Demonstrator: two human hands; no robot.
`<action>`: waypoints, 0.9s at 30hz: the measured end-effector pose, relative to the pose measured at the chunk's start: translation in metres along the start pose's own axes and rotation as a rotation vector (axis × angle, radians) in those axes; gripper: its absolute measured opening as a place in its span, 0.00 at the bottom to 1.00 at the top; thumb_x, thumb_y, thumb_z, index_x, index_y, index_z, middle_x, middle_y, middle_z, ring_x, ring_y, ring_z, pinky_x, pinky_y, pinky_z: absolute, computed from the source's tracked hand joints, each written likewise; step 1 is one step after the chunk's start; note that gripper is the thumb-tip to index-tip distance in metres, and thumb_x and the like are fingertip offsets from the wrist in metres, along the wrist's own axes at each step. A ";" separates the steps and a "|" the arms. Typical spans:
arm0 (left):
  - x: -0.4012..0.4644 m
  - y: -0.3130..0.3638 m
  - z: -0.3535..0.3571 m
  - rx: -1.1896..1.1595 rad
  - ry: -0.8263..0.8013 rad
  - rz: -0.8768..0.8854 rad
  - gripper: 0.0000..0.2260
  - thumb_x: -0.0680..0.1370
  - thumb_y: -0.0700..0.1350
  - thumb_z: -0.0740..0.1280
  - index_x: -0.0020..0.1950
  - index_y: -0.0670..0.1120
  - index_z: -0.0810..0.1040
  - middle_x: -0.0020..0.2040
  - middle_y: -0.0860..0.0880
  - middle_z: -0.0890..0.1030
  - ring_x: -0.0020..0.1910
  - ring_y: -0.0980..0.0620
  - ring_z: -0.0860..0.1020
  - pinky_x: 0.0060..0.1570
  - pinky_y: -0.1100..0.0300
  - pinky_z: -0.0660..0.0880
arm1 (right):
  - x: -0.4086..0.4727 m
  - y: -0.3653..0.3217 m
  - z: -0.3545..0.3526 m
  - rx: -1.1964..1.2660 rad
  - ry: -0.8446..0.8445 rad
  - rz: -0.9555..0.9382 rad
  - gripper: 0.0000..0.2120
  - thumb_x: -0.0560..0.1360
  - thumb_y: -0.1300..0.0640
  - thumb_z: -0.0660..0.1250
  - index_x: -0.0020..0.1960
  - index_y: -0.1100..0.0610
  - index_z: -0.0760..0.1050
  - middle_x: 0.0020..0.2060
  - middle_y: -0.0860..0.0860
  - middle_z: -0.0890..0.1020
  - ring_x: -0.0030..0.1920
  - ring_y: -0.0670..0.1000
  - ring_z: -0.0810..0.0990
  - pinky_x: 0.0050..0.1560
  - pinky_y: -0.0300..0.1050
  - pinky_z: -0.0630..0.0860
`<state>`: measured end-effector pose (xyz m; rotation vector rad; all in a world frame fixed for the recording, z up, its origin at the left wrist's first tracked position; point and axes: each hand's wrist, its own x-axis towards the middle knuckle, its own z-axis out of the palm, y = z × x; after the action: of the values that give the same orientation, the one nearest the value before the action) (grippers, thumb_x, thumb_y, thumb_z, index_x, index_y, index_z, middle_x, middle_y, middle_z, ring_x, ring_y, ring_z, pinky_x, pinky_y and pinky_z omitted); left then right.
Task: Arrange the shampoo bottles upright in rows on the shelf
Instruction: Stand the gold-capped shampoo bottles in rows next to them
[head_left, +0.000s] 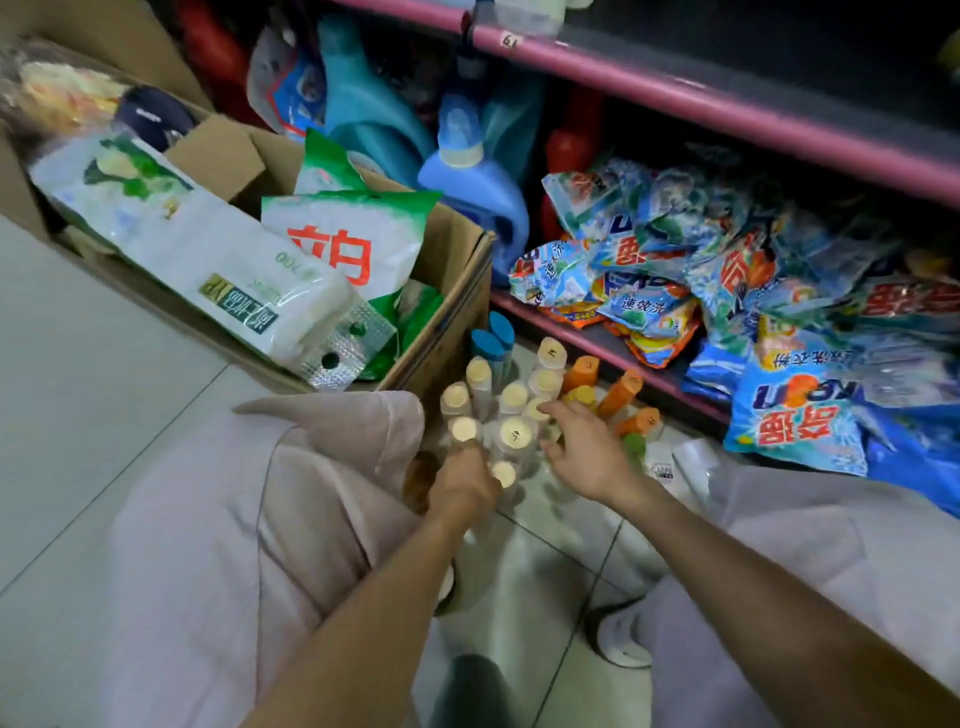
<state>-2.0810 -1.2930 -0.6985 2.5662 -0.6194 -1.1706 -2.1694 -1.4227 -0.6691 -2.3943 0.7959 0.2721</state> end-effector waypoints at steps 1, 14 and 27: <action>0.003 0.000 0.007 -0.009 -0.003 0.000 0.20 0.76 0.48 0.67 0.66 0.43 0.69 0.63 0.42 0.75 0.62 0.42 0.74 0.59 0.52 0.71 | 0.005 0.001 0.003 -0.065 -0.029 -0.029 0.24 0.77 0.59 0.61 0.72 0.50 0.64 0.69 0.52 0.69 0.66 0.56 0.72 0.64 0.51 0.71; 0.035 -0.010 0.060 0.272 0.107 0.105 0.17 0.78 0.44 0.61 0.66 0.46 0.64 0.63 0.44 0.70 0.59 0.42 0.73 0.47 0.49 0.73 | 0.054 -0.008 0.052 -0.372 -0.182 -0.073 0.26 0.77 0.60 0.62 0.73 0.50 0.60 0.69 0.55 0.66 0.66 0.62 0.69 0.64 0.56 0.70; 0.006 -0.013 0.048 0.361 0.100 0.119 0.14 0.80 0.47 0.61 0.64 0.43 0.68 0.61 0.44 0.75 0.58 0.43 0.76 0.49 0.53 0.74 | 0.015 0.040 0.022 -0.082 -0.122 0.044 0.28 0.73 0.49 0.68 0.70 0.46 0.64 0.64 0.54 0.75 0.61 0.57 0.75 0.58 0.50 0.73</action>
<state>-2.1101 -1.2870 -0.7385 2.8101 -1.0260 -0.9570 -2.1815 -1.4426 -0.7117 -2.4119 0.7953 0.4727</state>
